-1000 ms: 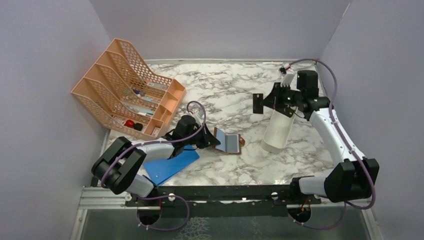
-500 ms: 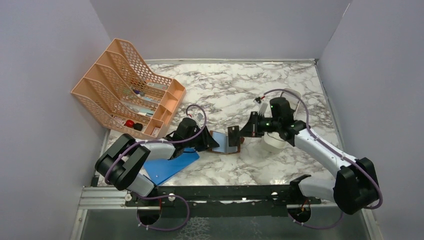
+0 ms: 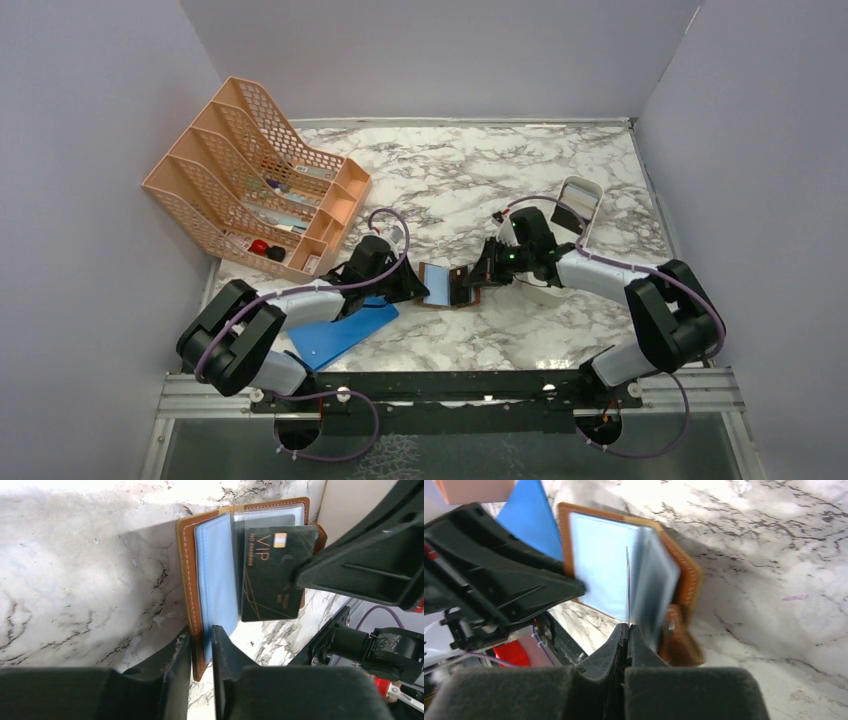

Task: Put the credit cards into the card holder
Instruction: Insert the credit card into the card holder.

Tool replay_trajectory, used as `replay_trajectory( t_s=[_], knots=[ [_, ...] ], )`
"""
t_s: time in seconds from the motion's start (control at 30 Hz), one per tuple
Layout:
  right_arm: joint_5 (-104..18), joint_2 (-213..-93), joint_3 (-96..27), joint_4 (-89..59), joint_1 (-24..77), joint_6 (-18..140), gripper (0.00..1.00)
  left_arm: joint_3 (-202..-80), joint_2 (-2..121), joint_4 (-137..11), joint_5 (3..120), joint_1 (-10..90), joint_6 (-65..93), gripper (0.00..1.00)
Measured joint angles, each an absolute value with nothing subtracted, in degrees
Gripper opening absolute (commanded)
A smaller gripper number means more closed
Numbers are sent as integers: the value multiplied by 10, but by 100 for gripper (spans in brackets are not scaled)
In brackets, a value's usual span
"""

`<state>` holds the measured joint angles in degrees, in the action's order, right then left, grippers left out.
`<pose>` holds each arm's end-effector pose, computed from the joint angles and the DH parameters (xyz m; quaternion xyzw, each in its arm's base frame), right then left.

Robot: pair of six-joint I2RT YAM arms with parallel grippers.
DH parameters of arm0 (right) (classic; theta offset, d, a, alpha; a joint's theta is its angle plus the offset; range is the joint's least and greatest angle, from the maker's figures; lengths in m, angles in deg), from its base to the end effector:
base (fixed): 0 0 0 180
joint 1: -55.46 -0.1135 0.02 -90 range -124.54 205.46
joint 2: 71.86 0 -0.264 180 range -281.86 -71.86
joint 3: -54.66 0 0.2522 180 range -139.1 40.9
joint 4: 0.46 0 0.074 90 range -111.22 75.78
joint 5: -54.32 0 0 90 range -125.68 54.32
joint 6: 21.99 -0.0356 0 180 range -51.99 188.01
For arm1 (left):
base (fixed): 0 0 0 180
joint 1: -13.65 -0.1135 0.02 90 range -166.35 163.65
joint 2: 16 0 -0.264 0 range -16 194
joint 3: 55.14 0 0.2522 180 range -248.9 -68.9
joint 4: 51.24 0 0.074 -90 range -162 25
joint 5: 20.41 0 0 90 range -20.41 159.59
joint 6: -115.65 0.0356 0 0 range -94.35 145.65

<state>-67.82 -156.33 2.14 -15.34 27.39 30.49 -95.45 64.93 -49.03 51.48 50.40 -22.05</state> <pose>0.2380 0.1484 0.1669 -0.0279 0.8989 0.4078 0.1577 0.1971 -0.1610 0.1430 -0.0167 0.8916 -0.3937 0.2230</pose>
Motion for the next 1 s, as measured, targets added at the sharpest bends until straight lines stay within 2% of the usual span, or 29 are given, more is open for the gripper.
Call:
replay_trajectory(
  t_s=[0.2, 0.3, 0.4, 0.47, 1.0],
  knots=[
    [-663, -1588, 21, -146, 274, 300, 1, -954, 624, -515, 529, 504, -204, 7],
    [-661, -1590, 21, -138, 274, 300, 1, -954, 622, -517, 533, 504, -198, 7],
    [-662, -1598, 22, -123, 274, 294, 1, -954, 623, -519, 534, 504, -194, 14],
    [-666, -1607, 25, -107, 274, 287, 1, -954, 625, -519, 534, 504, -192, 15],
    [-709, -1653, 41, -21, 275, 246, 1, -954, 636, -541, 560, 503, -177, 10]
  ],
)
